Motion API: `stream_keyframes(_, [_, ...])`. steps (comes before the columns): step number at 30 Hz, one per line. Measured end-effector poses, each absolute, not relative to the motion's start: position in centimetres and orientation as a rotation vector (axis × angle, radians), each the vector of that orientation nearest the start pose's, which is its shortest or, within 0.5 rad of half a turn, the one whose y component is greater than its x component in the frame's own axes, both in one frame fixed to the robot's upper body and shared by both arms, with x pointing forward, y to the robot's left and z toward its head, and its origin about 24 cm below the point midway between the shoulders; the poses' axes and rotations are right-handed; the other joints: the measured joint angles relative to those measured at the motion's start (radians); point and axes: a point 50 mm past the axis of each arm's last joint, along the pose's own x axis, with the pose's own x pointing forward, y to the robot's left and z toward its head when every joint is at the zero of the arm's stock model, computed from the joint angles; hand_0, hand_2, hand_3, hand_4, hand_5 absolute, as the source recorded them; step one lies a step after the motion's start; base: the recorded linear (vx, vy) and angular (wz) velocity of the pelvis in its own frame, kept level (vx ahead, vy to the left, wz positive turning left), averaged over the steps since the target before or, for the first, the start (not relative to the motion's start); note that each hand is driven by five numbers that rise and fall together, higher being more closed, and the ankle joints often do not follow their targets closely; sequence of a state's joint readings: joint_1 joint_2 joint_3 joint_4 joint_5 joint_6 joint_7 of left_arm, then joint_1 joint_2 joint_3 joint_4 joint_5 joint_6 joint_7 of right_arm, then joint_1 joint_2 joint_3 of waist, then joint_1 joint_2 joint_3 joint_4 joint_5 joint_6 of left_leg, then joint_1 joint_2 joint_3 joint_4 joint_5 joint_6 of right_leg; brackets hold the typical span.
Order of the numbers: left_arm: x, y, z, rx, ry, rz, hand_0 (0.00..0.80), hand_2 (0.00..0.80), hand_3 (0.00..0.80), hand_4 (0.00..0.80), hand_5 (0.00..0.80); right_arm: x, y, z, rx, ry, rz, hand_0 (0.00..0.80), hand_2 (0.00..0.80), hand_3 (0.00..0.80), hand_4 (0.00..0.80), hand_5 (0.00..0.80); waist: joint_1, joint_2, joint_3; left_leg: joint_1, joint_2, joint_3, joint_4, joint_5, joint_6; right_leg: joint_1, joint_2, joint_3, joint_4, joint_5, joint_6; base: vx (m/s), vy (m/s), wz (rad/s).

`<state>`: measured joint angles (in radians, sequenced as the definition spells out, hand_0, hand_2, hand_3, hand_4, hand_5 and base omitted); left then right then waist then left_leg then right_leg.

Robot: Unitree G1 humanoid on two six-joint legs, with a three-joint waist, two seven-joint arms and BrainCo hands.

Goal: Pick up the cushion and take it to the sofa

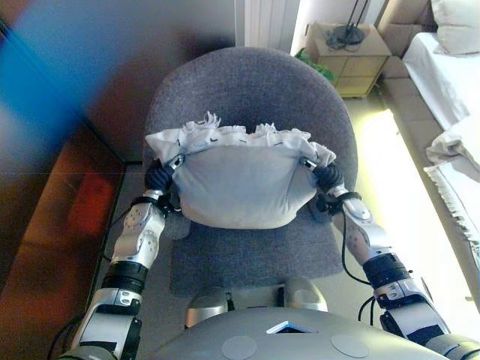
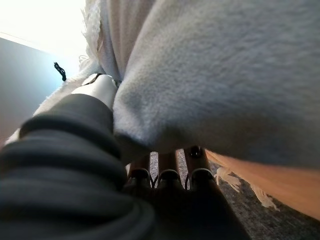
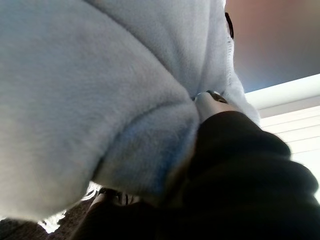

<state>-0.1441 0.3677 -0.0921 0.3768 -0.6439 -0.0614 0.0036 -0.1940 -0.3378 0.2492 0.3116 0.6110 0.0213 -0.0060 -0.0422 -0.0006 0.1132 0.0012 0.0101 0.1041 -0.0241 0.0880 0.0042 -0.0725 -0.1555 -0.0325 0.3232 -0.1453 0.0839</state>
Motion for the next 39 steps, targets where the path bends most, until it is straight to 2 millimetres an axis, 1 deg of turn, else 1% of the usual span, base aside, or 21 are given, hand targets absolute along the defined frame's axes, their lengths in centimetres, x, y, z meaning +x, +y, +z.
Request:
stream_keyframes(1, [27.8,21.9,1.1,-0.246,0.185,0.061,0.8,0.8,0.8,0.8,0.8,28.2,-16.7,1.2,0.208,0.239,0.138,0.8,0.8,0.8,0.8,0.8,0.0,-0.003,-0.001,-0.02,0.004,-0.008,0.016,-0.001,-0.012,0.008,-0.011,0.013,-0.066,0.01,0.007,0.013,-0.198,0.23])
stream_keyframes(2, [28.0,21.9,1.3,-0.24,0.181,0.062,0.8,0.8,0.8,0.8,0.8,28.2,-16.7,1.2,0.209,0.241,0.131,0.8,0.8,0.8,0.8,0.8,0.001,-0.015,0.001,-0.039,0.003,-0.015,0.033,0.0,-0.023,0.017,-0.02,0.029,-0.12,0.04,0.034,-0.018,-0.206,0.39])
stream_keyframes(3, [28.2,21.8,1.2,-0.246,0.182,0.064,0.8,0.8,0.8,0.8,0.8,28.4,-16.8,1.1,0.199,0.25,0.124,0.8,0.8,0.8,0.8,0.8,-0.004,-0.009,0.011,-0.071,0.023,-0.031,0.075,-0.011,-0.04,0.021,-0.007,0.014,-0.121,0.064,0.039,-0.065,-0.235,0.38])
stream_keyframes(5, [28.3,21.2,1.0,-0.246,0.191,0.048,0.8,0.8,0.8,0.8,0.8,28.8,-17.4,1.1,0.166,0.264,0.103,0.8,0.8,0.8,0.8,0.8,-0.001,0.005,0.027,-0.108,0.073,-0.025,0.131,-0.015,-0.072,0.005,0.032,-0.012,-0.083,0.05,0.01,-0.137,-0.177,0.33])
stream_keyframes(6, [28.6,20.8,1.2,-0.246,0.185,0.035,0.8,0.8,0.8,0.8,0.8,29.5,-17.8,1.7,0.137,0.251,0.098,0.8,0.8,0.8,0.8,0.8,0.002,0.006,0.036,-0.143,0.093,-0.022,0.166,-0.018,-0.081,-0.03,0.042,-0.02,-0.048,0.035,-0.005,-0.229,-0.11,0.28])
stream_keyframes(7, [29.0,20.6,1.7,-0.245,0.172,0.026,0.8,0.8,0.8,0.8,0.8,30.4,-18.1,2.7,0.111,0.224,0.094,0.8,0.8,0.8,0.8,0.8,0.002,0.006,0.047,-0.183,0.107,-0.022,0.197,-0.02,-0.085,-0.075,0.048,-0.032,-0.003,0.017,-0.018,-0.268,-0.063,0.23])
stream_keyframes(8, [29.6,20.3,2.2,-0.241,0.154,0.016,0.8,0.8,0.8,0.8,0.8,31.7,-18.3,4.1,0.079,0.187,0.09,0.8,0.8,0.8,0.8,0.8,0.005,0.005,0.058,-0.242,0.113,-0.024,0.238,-0.023,-0.093,-0.144,0.052,-0.032,0.067,-0.008,-0.033,-0.283,-0.023,0.14])
stream_keyframes(9, [30.2,20.1,2.9,-0.239,0.133,0.012,0.8,0.8,0.8,0.8,0.8,32.9,-18.4,5.6,0.062,0.148,0.082,0.8,0.8,0.8,0.8,0.8,0.004,0.004,0.078,-0.285,0.113,-0.025,0.273,-0.025,-0.096,-0.196,0.05,-0.032,0.119,-0.02,-0.04,-0.248,0.024,0.06])
stream_keyframes(11, [31.4,19.7,4.0,-0.232,0.103,0.009,0.8,0.8,0.8,0.8,0.8,34.8,-18.2,8.5,0.045,0.071,0.069,0.8,0.8,0.8,0.8,0.8,0.004,0.003,0.114,-0.363,0.121,-0.028,0.333,-0.037,-0.1,-0.286,0.044,-0.031,0.211,-0.043,-0.048,-0.155,0.046,0.04])
stream_keyframes(12, [31.9,19.6,4.5,-0.23,0.09,0.012,0.8,0.8,0.8,0.8,0.8,35.3,-18.1,9.4,0.042,0.045,0.064,0.8,0.8,0.8,0.8,0.8,0.004,0.0,0.134,-0.388,0.124,-0.029,0.36,-0.039,-0.102,-0.314,0.041,-0.031,0.246,-0.054,-0.049,-0.053,0.061,0.04])
stream_keyframes(13, [32.1,19.5,4.8,-0.233,0.075,0.017,0.8,0.8,0.8,0.8,0.8,35.5,-17.9,9.8,0.044,0.034,0.065,0.8,0.8,0.8,0.8,0.8,0.005,-0.002,0.147,-0.4,0.125,-0.032,0.378,-0.042,-0.104,-0.327,0.039,-0.032,0.266,-0.059,-0.049,-0.036,0.06,0.02])
stream_keyframes(14, [32.3,19.7,5.3,-0.231,0.058,0.027,0.8,0.8,0.8,0.8,0.8,35.6,-17.8,10.0,0.047,0.026,0.068,0.8,0.8,0.8,0.8,0.8,0.005,-0.005,0.159,-0.414,0.125,-0.034,0.411,-0.06,-0.104,-0.342,0.033,-0.032,0.291,-0.067,-0.049,-0.019,0.052,0.03])
stream_keyframes(20, [33.4,19.3,7.0,-0.225,0.005,0.044,0.8,0.8,0.8,0.8,0.8,35.7,-17.6,10.5,0.074,-0.006,0.056,0.8,0.8,0.8,0.8,0.8,0.003,-0.01,0.182,-0.484,0.12,-0.048,0.456,-0.064,-0.109,-0.414,0.022,-0.032,0.336,-0.07,-0.049,-0.063,0.036,-0.02])
stream_keyframes(21, [33.7,19.1,7.4,-0.226,-0.005,0.046,0.8,0.8,0.8,0.8,0.8,35.8,-17.6,10.8,0.073,-0.015,0.053,0.8,0.8,0.8,0.8,0.8,0.002,-0.01,0.183,-0.5,0.114,-0.05,0.477,-0.073,-0.108,-0.428,0.014,-0.034,0.341,-0.065,-0.048,-0.04,0.04,-0.14])
stream_keyframes(22, [34.0,19.0,7.9,-0.227,-0.017,0.048,0.8,0.8,0.8,0.8,0.8,36.0,-17.6,11.2,0.072,-0.025,0.053,0.8,0.8,0.8,0.8,0.8,0.001,-0.008,0.188,-0.511,0.11,-0.053,0.487,-0.077,-0.097,-0.439,0.008,-0.035,0.352,-0.06,-0.041,-0.018,0.036,-0.08])
stream_keyframes(25, [34.9,18.3,9.0,-0.227,-0.04,0.053,0.8,0.8,0.8,0.8,0.8,36.2,-18.1,11.9,0.086,-0.043,0.039,0.8,0.8,0.8,0.8,0.8,0.002,-0.012,0.209,-0.518,0.106,-0.054,0.477,-0.078,-0.097,-0.441,0.007,-0.034,0.341,-0.057,-0.037,-0.006,0.032,0.06])
stream_keyframes(27, [35.2,18.4,9.5,-0.224,-0.052,0.068,0.8,0.8,0.8,0.8,0.8,36.5,-18.0,12.6,0.105,-0.06,0.044,0.8,0.8,0.8,0.8,0.8,0.003,-0.015,0.217,-0.519,0.104,-0.053,0.478,-0.077,-0.097,-0.442,0.001,-0.036,0.341,-0.057,-0.037,0.017,0.034,0.03])
stream_keyframes(30, [35.8,18.7,11.0,-0.203,-0.076,0.08,0.8,0.8,0.8,0.8,0.8,37.0,-17.7,14.1,0.122,-0.099,0.056,0.8,0.8,0.8,0.8,0.8,0.003,-0.016,0.233,-0.519,0.1,-0.052,0.473,-0.077,-0.096,-0.441,-0.004,-0.038,0.339,-0.056,-0.034,0.054,0.015,0.03])
stream_keyframes(33, [36.4,18.9,12.2,-0.185,-0.09,0.089,0.8,0.8,0.8,0.8,0.8,37.5,-17.4,15.5,0.115,-0.13,0.066,0.8,0.8,0.8,0.8,0.8,0.005,-0.016,0.238,-0.519,0.099,-0.052,0.461,-0.068,-0.086,-0.44,-0.005,-0.046,0.326,-0.052,-0.037,0.064,0.007,0.07])
stream_keyframes(35, [36.9,19.0,13.3,-0.174,-0.102,0.092,0.8,0.8,0.8,0.8,0.8,37.9,-17.4,16.4,0.099,-0.145,0.066,0.8,0.8,0.8,0.8,0.8,0.006,-0.016,0.238,-0.515,0.099,-0.053,0.448,-0.061,-0.085,-0.429,-0.005,-0.055,0.308,-0.047,-0.029,0.095,-0.011,0.09])
stream_keyframes(39, [37.6,19.3,14.7,-0.146,-0.116,0.105,0.8,0.8,0.8,0.8,0.8,38.0,-17.4,16.5,0.073,-0.143,0.074,0.8,0.8,0.8,0.8,0.8,0.01,-0.018,0.239,-0.461,0.096,-0.053,0.407,-0.06,-0.085,-0.366,-0.005,-0.063,0.257,-0.04,-0.023,0.144,-0.036,0.05])
